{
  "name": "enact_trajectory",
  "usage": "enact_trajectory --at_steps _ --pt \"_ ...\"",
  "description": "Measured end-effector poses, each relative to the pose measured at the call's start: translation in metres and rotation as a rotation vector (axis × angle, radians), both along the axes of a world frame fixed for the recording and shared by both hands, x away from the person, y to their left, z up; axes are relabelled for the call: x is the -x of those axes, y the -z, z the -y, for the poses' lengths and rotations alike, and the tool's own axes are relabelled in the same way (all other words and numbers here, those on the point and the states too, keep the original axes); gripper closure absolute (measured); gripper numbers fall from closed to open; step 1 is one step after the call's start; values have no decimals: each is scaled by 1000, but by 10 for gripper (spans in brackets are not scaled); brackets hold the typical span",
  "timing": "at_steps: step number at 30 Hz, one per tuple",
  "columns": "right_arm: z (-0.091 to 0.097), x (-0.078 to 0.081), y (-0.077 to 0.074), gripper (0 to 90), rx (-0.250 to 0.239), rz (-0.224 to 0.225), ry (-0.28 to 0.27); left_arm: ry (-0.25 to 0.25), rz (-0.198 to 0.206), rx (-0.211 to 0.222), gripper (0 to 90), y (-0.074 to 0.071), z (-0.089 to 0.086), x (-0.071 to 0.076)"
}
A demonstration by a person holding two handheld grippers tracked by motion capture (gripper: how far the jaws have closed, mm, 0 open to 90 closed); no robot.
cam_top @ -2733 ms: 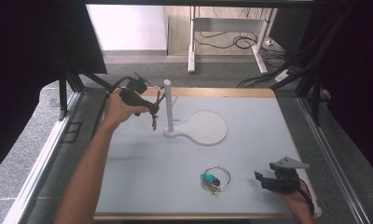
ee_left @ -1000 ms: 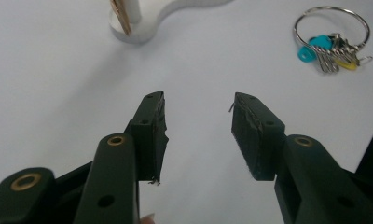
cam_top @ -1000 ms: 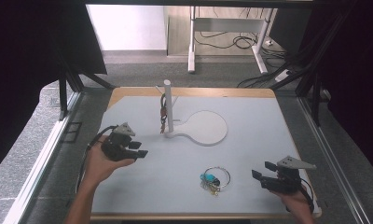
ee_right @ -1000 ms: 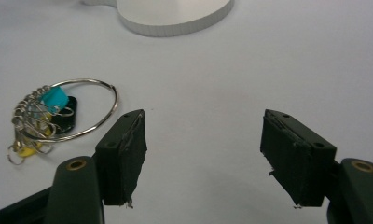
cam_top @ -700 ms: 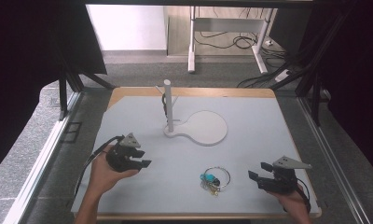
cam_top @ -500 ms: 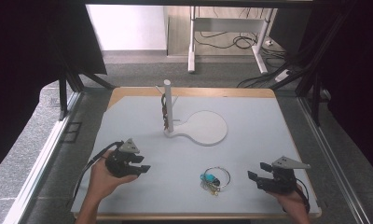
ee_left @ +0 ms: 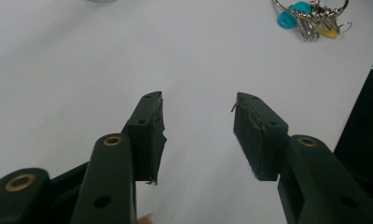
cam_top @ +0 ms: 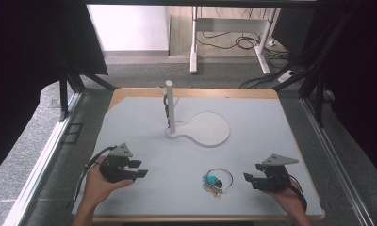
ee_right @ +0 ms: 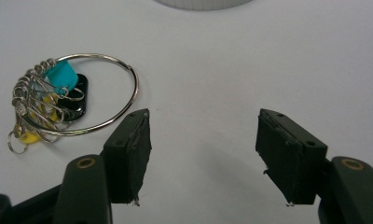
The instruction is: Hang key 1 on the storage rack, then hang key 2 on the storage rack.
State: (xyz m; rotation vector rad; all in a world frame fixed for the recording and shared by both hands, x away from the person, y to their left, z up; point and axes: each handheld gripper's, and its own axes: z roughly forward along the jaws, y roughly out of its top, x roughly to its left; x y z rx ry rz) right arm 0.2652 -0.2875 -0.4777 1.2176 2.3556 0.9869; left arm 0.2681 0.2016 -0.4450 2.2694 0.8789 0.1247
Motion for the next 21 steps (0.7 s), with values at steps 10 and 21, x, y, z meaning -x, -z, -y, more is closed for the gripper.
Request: enact_trajectory --at_steps 10,21 --pt "-34 -21 -36 429 167 -41 -112 18 1 0 506 1 2 5" --pt "-62 -46 -37 527 260 -183 -212 -3 -40 -1 502 10 -3 4"
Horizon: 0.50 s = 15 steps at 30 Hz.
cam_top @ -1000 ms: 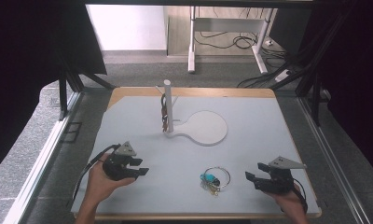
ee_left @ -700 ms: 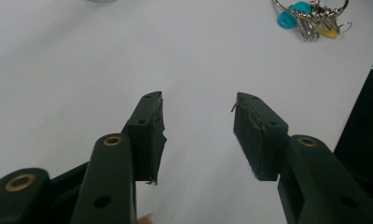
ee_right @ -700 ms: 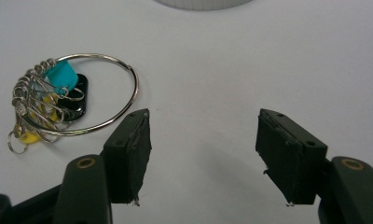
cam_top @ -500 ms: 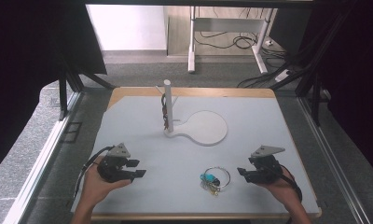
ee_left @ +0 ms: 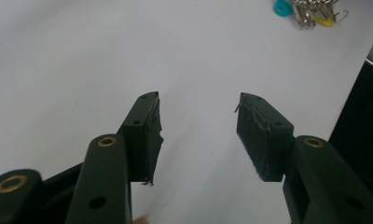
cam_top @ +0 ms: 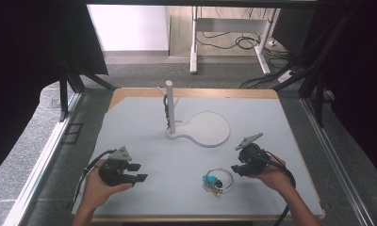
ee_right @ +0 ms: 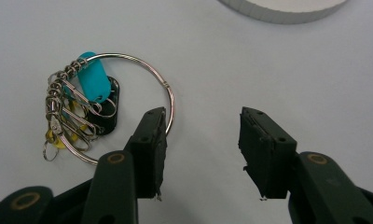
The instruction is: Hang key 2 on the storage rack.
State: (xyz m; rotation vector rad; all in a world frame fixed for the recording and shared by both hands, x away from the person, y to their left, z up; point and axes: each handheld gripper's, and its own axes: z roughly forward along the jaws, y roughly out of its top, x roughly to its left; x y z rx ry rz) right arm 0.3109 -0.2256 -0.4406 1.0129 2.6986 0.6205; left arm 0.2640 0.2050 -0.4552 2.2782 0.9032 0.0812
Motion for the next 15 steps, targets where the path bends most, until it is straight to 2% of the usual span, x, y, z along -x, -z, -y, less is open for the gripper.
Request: enact_trajectory --at_steps 1,2,4,5,9,10,12,13,15 --pt "-3 -2 1 536 10 -13 -6 -10 4 -15 502 2 0 0" --pt "-8 -6 3 553 27 -43 -21 -11 3 -16 503 2 0 0" --pt "-10 -8 4 558 34 -54 -21 -4 1 -7 502 2 0 0" --pt "-12 -10 6 565 46 -71 -28 -4 -2 -2 502 2 0 0" --pt "-18 -15 13 583 77 -127 -31 -3 -1 -27 502 5 2 0" --pt "-19 -16 15 590 85 -149 -35 -1 -15 -15 502 6 0 0" --pt "-20 -16 15 593 87 -155 -36 -13 -18 -11 502 8 0 0" --pt "-21 -16 16 597 93 -167 -34 -10 -23 -25 502 9 -2 -1" --pt "-23 -16 18 605 103 -184 -37 -22 -23 -15 502 10 -2 0"
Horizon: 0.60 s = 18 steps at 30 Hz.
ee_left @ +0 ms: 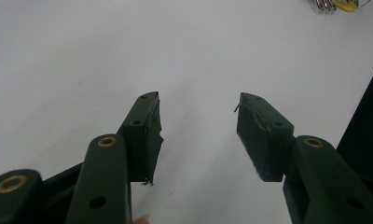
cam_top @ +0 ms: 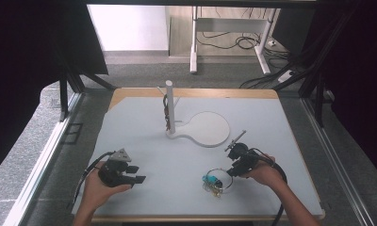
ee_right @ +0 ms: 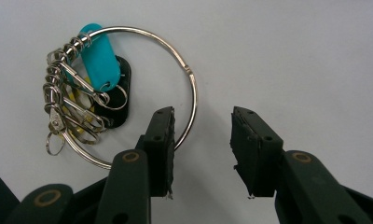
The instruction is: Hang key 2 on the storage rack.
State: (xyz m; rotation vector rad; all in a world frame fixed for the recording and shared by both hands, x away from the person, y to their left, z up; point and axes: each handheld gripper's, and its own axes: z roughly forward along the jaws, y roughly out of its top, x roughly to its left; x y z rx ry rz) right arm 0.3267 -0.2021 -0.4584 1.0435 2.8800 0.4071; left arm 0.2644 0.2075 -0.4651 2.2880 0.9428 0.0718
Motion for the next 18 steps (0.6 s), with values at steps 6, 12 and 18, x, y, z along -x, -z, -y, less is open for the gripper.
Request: enact_trajectory --at_steps 6,12,18 --pt "-6 -3 7 622 17 -24 -4 0 -4 6 502 0 -1 1" --pt "-12 -6 14 662 52 -69 32 13 -2 -12 502 2 -1 1" --pt "-14 -8 16 720 75 -113 60 17 -7 -14 501 3 1 0"
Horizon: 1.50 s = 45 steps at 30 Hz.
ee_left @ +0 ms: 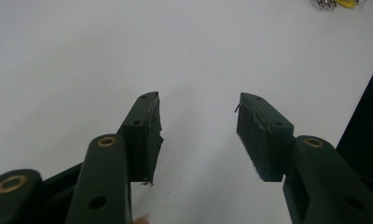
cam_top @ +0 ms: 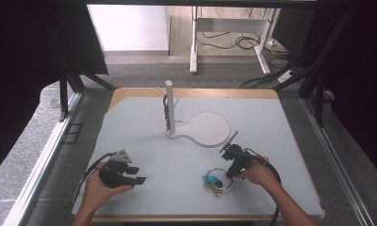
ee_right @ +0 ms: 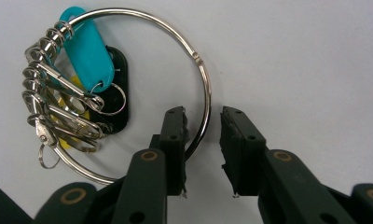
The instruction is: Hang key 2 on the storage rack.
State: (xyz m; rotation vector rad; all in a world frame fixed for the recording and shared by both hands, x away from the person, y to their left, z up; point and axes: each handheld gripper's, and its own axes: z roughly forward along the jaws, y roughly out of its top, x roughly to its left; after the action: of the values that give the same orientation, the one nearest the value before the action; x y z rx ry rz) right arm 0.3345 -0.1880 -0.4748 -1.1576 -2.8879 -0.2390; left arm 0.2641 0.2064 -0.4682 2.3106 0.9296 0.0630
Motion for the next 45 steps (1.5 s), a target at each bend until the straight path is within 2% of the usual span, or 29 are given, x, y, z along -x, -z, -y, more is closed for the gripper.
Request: enact_trajectory --at_steps 3,4,11,16,23,25,34,39,40,42,43,45 --pt "-2 -2 0 753 7 -22 16 -10 1 13 502 0 1 1" --pt "-3 -4 1 782 10 -41 24 -12 1 15 502 0 1 1" --pt "-5 -11 3 846 40 -63 43 -9 0 14 501 0 0 1" --pt "-2 -12 -2 860 4 -76 47 -10 -2 15 500 0 0 1" --pt "2 -8 -26 866 -39 -82 36 -3 -4 7 500 0 0 1" --pt "4 -4 -39 867 -56 -83 15 1 -3 2 500 -1 -1 1" --pt "-1 13 -59 867 -103 -105 -45 -7 -5 10 500 -1 -1 2" --pt "-5 21 -62 863 -105 -116 -87 -5 -7 9 500 0 0 2" --pt "-7 24 -60 860 -110 -128 -106 -2 -4 7 499 0 0 2" --pt "-8 25 -59 856 -112 -134 -106 3 -7 1 499 -1 0 2" --pt "-10 26 -57 844 -113 -149 -132 4 -8 1 499 -1 0 2" --pt "-11 27 -56 845 -116 -150 -131 -1 -7 5 499 0 0 2"
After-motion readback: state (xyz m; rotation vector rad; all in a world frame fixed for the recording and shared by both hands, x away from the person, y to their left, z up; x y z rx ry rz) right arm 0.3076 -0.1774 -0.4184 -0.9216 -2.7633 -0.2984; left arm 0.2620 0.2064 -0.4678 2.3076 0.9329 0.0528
